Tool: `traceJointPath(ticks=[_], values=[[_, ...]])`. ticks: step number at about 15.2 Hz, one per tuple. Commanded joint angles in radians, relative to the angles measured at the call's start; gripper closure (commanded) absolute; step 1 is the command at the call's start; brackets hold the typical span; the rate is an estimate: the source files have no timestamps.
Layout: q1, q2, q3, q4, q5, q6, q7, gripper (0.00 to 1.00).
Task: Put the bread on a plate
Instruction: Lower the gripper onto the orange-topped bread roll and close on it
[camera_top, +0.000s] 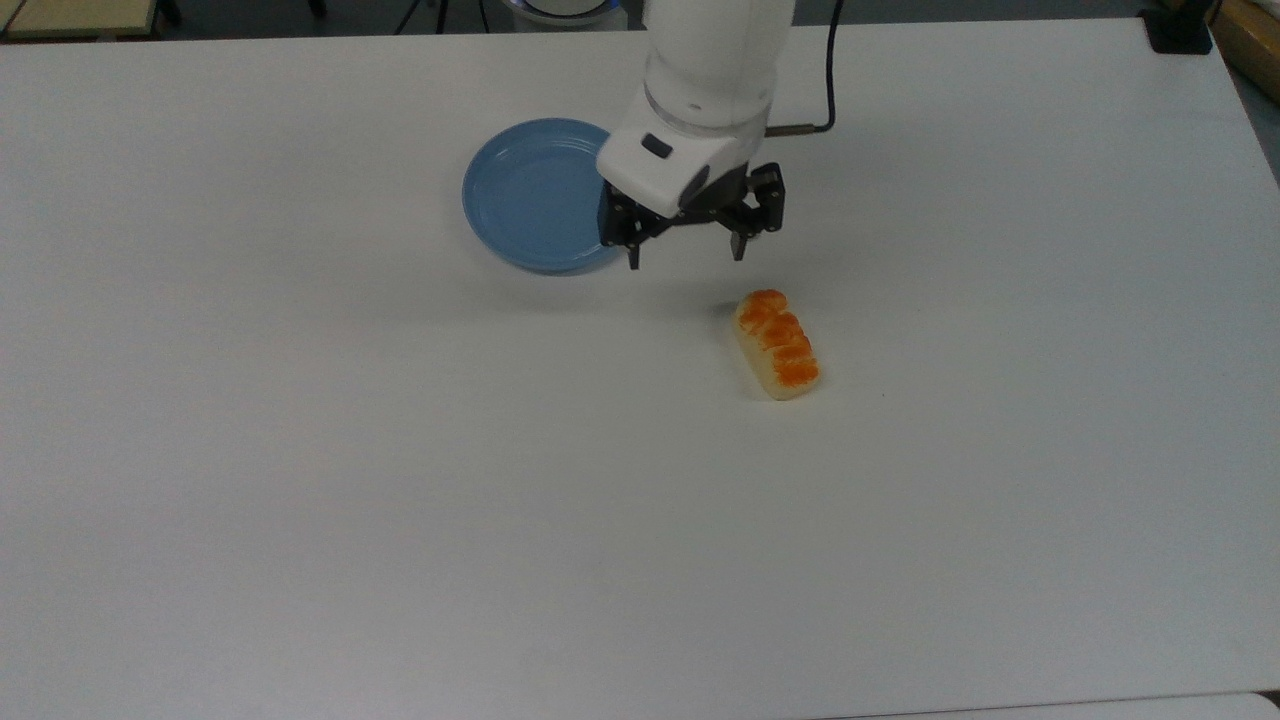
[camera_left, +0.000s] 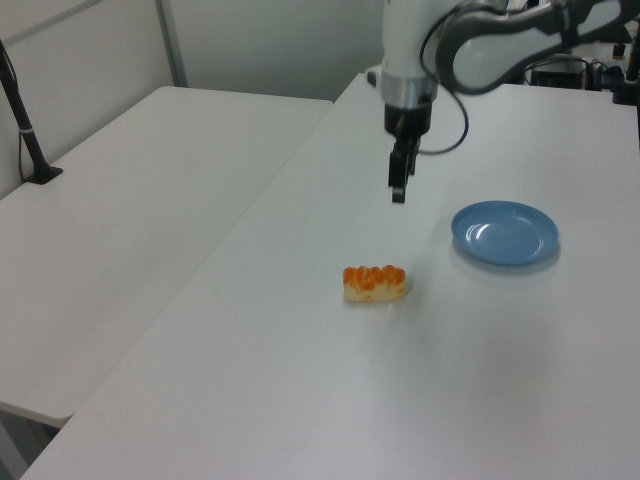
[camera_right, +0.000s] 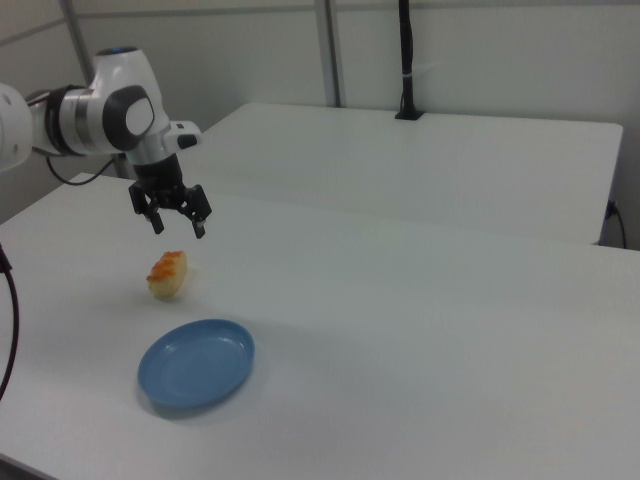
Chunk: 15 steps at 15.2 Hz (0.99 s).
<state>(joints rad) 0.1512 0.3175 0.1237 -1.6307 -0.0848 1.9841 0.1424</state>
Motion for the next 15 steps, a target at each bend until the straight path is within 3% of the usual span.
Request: traceJointPath(ticks=[1,5,11,13,15], values=[[0.067,0.081,-0.024,0.009,-0.004,0.068,-0.010,0.00],[0.117,0.150,-0.024,0.009,-0.010,0.117,-0.007,0.00],[0.142,0.207,-0.022,0.009,-0.081,0.142,0.059,0.01],[0.143,0.212,-0.022,0.009,-0.087,0.159,0.059,0.24],[0.149,0.212,-0.022,0.009,-0.107,0.159,0.059,0.62]])
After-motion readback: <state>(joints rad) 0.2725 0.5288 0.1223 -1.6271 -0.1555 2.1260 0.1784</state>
